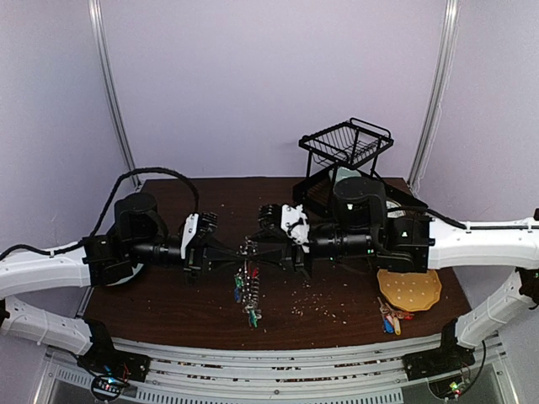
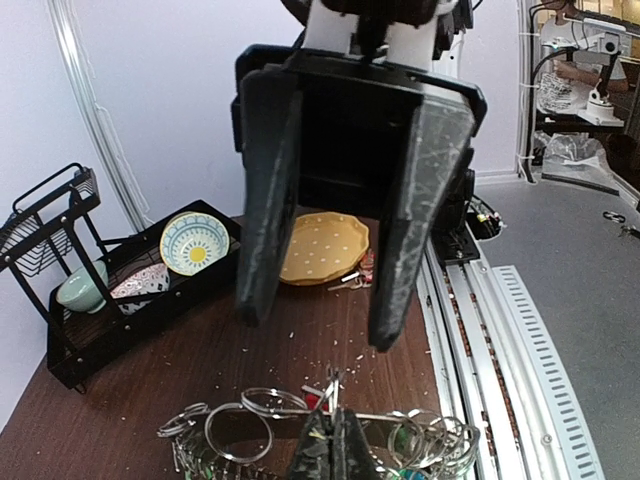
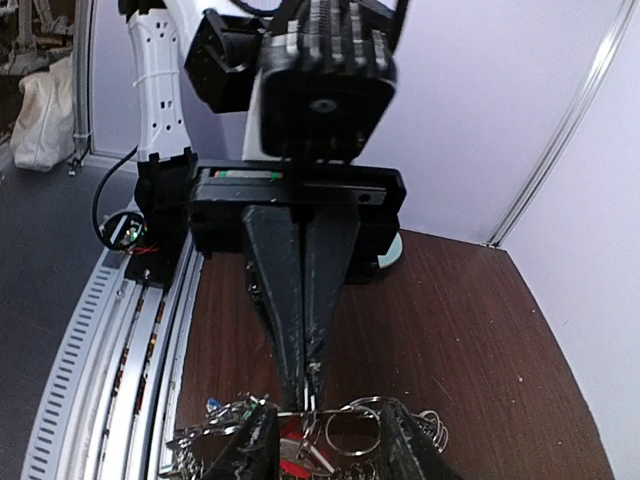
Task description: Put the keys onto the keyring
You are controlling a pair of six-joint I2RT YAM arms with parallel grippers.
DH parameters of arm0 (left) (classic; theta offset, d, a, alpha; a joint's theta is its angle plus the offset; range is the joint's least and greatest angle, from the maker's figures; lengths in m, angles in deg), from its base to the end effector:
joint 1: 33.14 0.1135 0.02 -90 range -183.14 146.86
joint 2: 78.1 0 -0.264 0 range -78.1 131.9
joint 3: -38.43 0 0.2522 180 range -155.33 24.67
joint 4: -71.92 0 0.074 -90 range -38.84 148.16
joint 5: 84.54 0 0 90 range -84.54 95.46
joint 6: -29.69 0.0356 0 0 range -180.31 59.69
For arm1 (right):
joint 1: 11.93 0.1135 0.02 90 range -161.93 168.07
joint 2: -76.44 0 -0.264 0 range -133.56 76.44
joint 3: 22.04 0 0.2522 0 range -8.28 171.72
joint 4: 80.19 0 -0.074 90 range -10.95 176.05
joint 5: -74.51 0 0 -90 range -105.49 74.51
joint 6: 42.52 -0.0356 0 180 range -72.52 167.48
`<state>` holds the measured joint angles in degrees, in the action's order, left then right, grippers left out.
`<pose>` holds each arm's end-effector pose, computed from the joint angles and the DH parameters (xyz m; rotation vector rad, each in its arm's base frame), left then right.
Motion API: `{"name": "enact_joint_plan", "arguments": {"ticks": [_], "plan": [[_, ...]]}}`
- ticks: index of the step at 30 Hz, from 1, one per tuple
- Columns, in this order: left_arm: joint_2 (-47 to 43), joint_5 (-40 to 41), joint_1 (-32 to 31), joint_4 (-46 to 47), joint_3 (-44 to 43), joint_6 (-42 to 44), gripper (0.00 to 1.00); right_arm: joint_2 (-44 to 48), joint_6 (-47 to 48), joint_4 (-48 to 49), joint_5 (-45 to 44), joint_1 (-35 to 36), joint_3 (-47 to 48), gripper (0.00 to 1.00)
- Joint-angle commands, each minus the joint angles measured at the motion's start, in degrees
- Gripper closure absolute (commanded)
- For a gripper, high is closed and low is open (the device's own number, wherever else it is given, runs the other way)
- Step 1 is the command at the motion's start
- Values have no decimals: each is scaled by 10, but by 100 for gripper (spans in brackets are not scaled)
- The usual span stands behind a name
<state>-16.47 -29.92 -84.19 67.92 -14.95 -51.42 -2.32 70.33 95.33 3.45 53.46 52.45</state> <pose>0.1379 -0.2034 0.2877 1.3112 1.3394 -1.0666 0.1254 0.3016 0.3373 -1.4138 1.0941 0.8258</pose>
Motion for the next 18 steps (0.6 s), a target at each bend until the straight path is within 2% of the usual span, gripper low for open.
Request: {"name": "enact_joint_plan", "arguments": {"ticks": [1, 5, 9, 12, 16, 18], "plan": [[-22, 17, 2, 69, 2, 2, 100, -38, -123, -12, 50, -9, 45, 67], [-25, 17, 2, 69, 3, 2, 100, -50, -138, -16, 51, -16, 56, 78], [-28, 22, 2, 69, 4, 3, 100, -46, -138, -15, 64, -22, 50, 82], [-27, 23, 2, 68, 4, 4, 100, -45, -138, -16, 64, -23, 48, 89], [-27, 24, 2, 67, 4, 5, 100, -45, -132, -24, 65, -23, 48, 90], [-29, 27, 2, 67, 4, 6, 100, -47, -128, -32, 63, -24, 51, 95]]}}
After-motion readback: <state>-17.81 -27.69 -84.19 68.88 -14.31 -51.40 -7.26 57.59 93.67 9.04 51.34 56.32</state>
